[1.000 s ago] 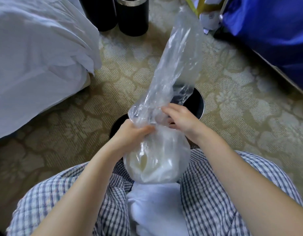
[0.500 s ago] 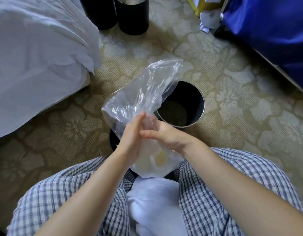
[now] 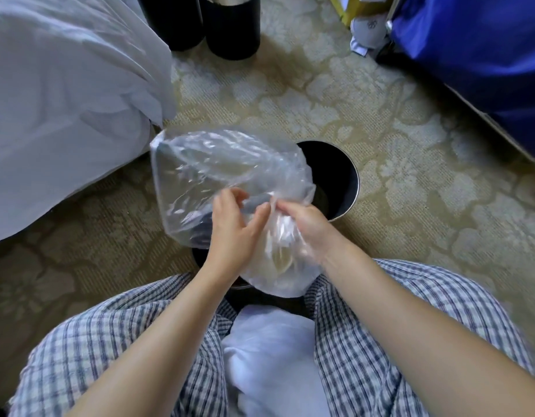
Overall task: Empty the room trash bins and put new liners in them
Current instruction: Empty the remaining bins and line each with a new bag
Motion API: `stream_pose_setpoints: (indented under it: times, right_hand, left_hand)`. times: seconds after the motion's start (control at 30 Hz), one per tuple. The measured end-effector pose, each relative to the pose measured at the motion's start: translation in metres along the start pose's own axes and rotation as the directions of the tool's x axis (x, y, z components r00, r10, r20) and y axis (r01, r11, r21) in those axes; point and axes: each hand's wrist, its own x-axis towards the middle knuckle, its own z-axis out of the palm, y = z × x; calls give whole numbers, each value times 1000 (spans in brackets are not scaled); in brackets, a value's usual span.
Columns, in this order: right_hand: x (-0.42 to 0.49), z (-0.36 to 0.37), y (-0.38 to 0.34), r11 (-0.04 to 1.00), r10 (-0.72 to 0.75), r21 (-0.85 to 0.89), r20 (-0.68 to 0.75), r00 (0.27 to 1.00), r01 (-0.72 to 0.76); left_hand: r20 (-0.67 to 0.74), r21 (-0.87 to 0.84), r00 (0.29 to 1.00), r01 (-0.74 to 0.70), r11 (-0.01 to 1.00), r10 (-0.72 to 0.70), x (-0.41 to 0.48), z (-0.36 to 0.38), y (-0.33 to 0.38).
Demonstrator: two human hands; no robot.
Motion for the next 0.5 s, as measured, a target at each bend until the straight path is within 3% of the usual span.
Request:
stream_pose_setpoints:
  times: [0.13,0.2,0.27,0.37,0.43,0.5]
  right_hand:
    - [1,-3,-9,992,13,130,-69,998,-4]
    - [-3,-4,-9,998,-8,-61,-77,997,3]
    - [-3,-5,-6,944,-59,-328,-53,997,39]
    - [-9,-7,-13,905,-9,-424,92,996,47]
    - [-11,-8,-18,869,57,-492,216,975,58]
    - [-10,-10,-17,813,101,-579,244,964,61]
  left_hand:
    - [225,173,973,15,985,-55,-2,2,1]
    - [333,287,938,2,958,-101,-2,3,1]
    - [371,284,922,-4,959,-106,-2,2,-1]
    - [231,156,972,2,988,-38,1,-6,-2]
    - [20,121,991,-132,984,131,2,-14,3]
    - [-55,75,943,-324,943,328,2,-23,11]
